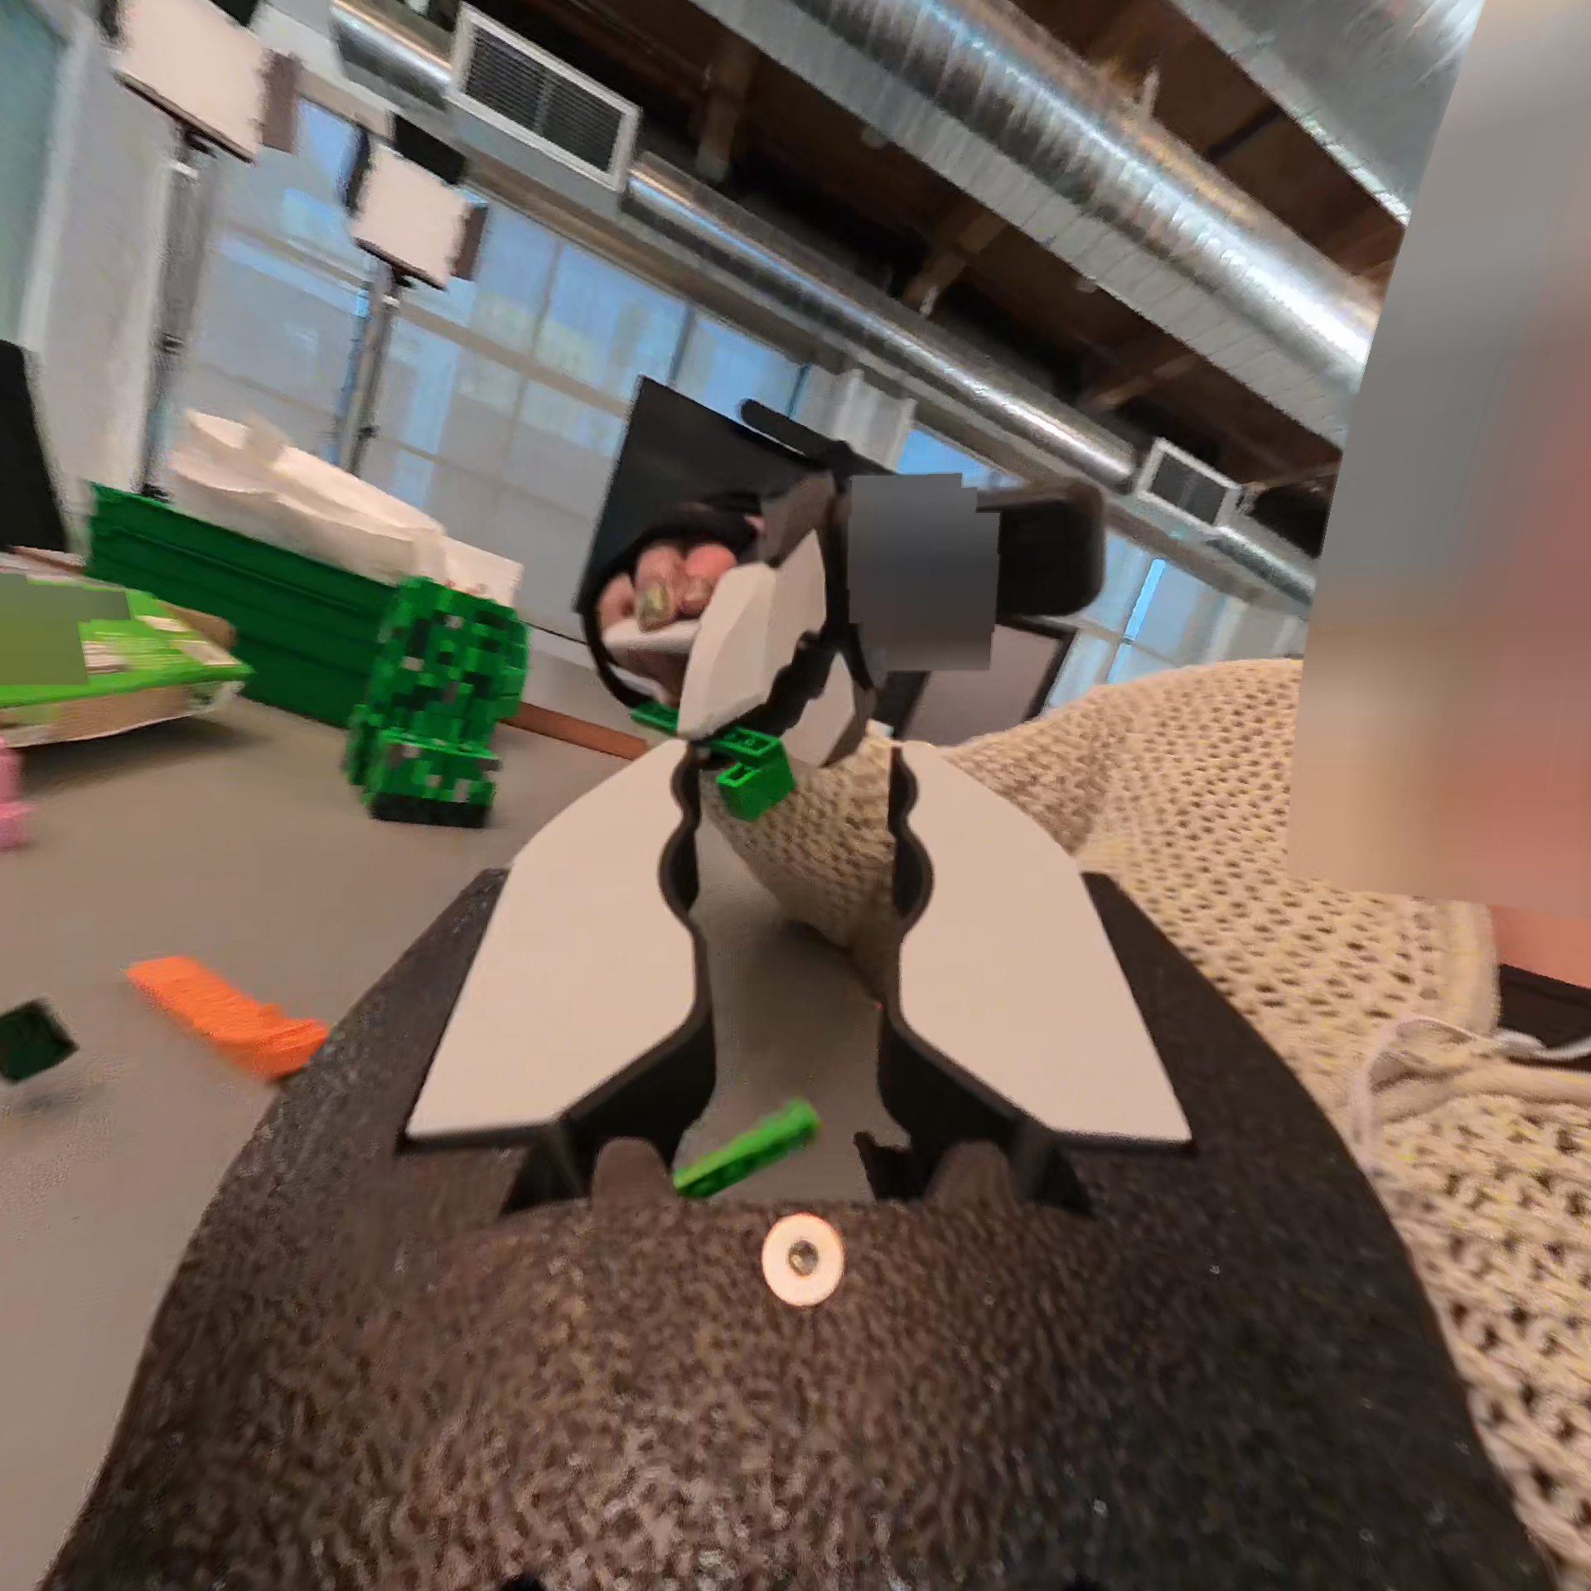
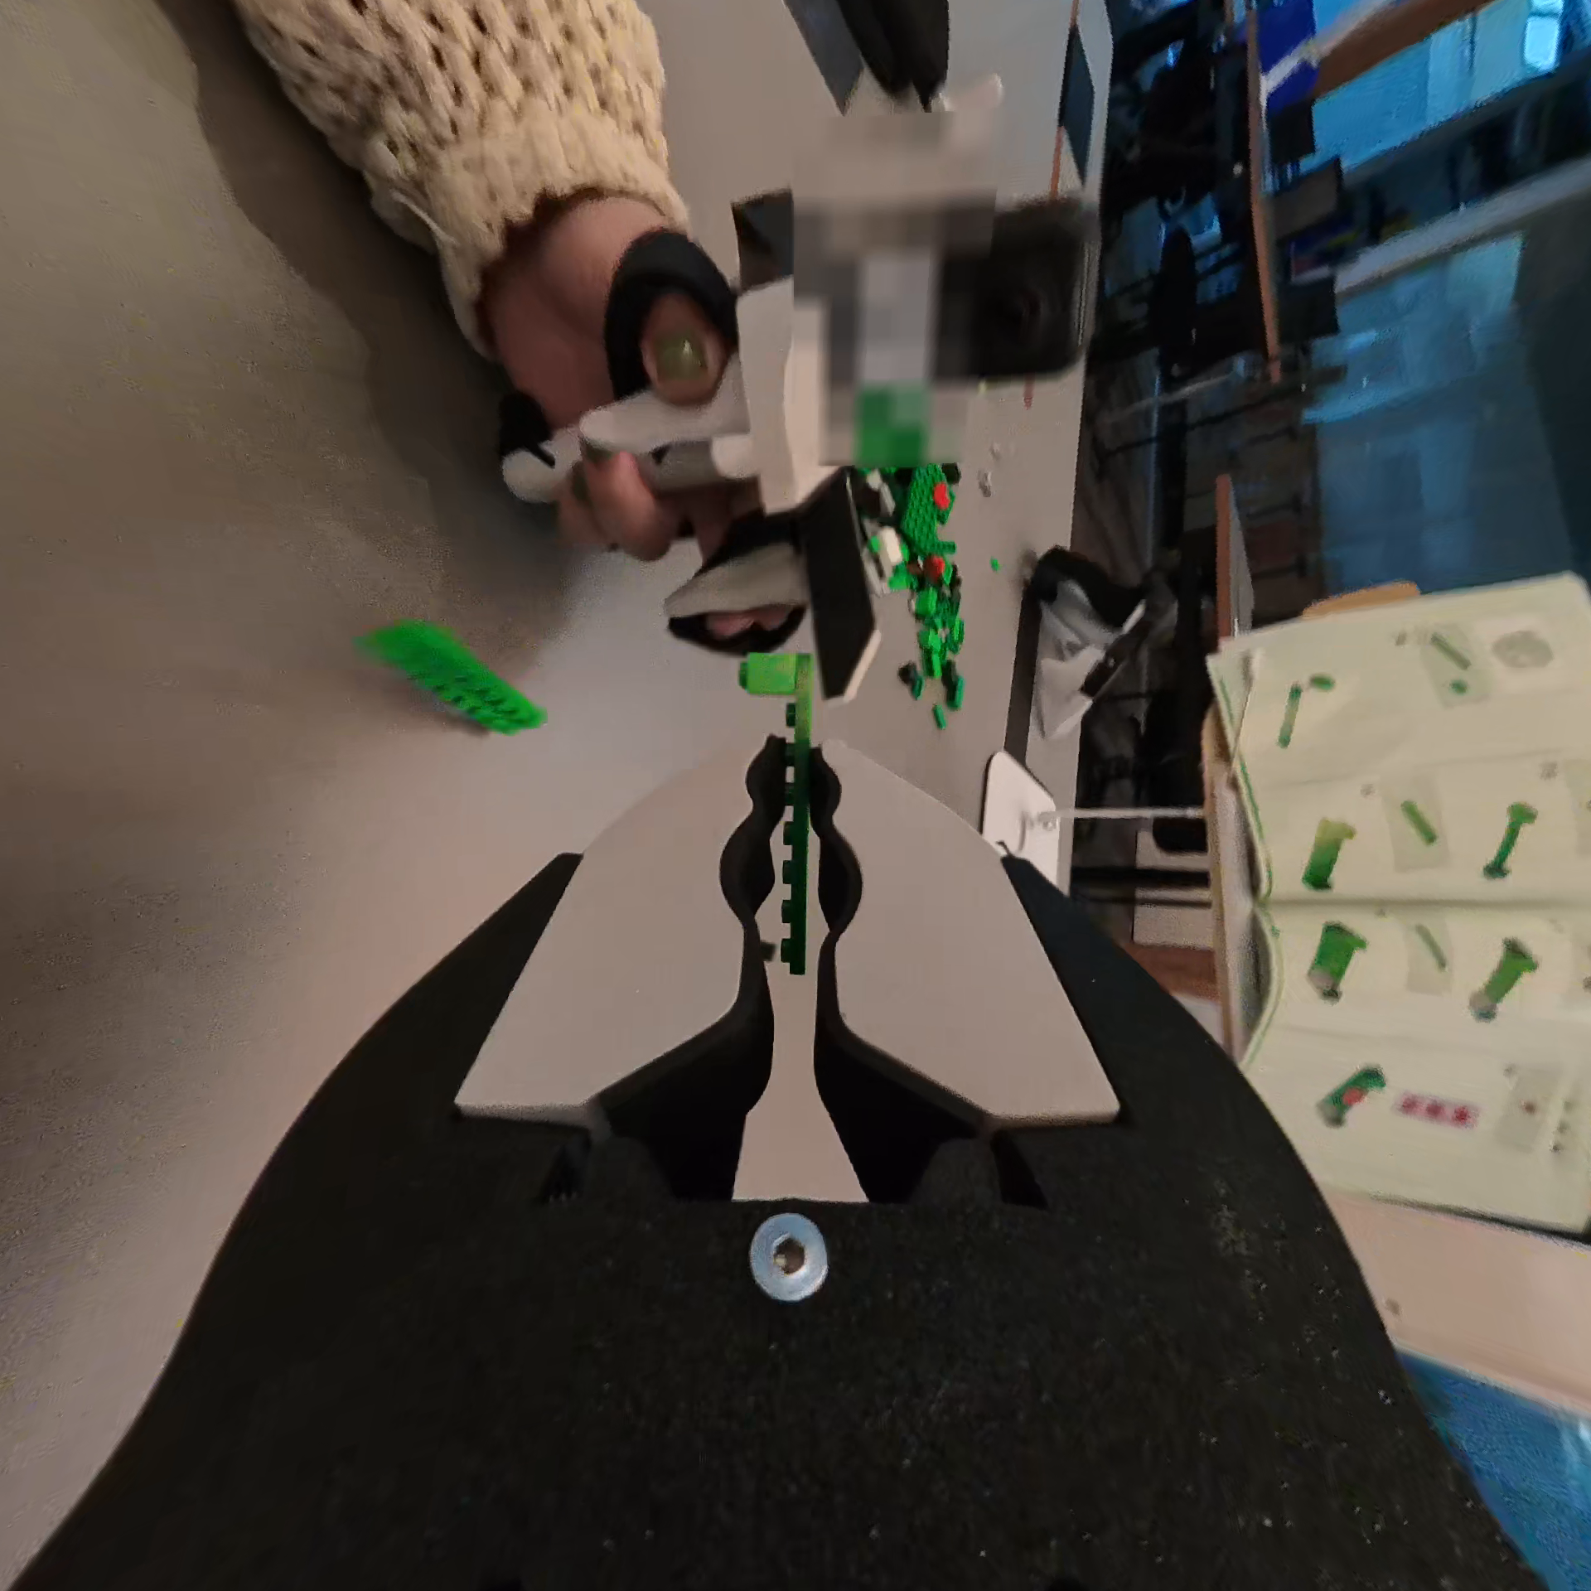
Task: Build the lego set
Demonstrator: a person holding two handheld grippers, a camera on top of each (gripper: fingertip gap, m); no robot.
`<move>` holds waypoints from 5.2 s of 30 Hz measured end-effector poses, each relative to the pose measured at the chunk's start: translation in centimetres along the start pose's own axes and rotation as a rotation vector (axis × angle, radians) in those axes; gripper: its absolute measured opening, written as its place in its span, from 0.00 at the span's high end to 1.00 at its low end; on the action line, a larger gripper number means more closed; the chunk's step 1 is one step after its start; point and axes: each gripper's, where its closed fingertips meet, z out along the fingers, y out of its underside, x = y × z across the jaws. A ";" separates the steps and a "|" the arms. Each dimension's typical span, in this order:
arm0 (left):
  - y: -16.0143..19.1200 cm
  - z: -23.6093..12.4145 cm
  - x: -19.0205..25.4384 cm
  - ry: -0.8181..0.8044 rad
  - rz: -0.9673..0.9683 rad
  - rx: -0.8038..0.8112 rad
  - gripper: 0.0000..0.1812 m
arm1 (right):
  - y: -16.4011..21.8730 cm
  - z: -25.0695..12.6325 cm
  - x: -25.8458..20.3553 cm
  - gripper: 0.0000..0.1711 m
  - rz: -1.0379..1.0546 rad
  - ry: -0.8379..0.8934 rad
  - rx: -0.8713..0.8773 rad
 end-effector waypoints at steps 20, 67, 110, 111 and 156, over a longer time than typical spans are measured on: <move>4.7 -1.4 -4.7 -0.405 0.626 -0.527 0.74 | 4.6 2.4 -3.6 0.97 0.583 0.043 0.178; 0.8 -5.9 -7.9 -0.608 0.931 -0.561 0.92 | 6.4 2.8 -4.4 0.89 0.566 0.055 0.206; -0.2 -7.7 -9.1 -0.723 0.730 -0.517 0.92 | 17.8 10.6 0.7 0.79 0.543 -0.492 -0.234; -0.2 -7.8 -9.2 -0.725 0.721 -0.515 0.92 | 17.8 10.7 0.6 0.79 0.553 -0.510 -0.231; 4.9 -4.4 -7.0 -0.397 -0.524 -0.311 0.92 | 12.2 -1.6 -11.2 0.91 0.313 -0.570 -0.730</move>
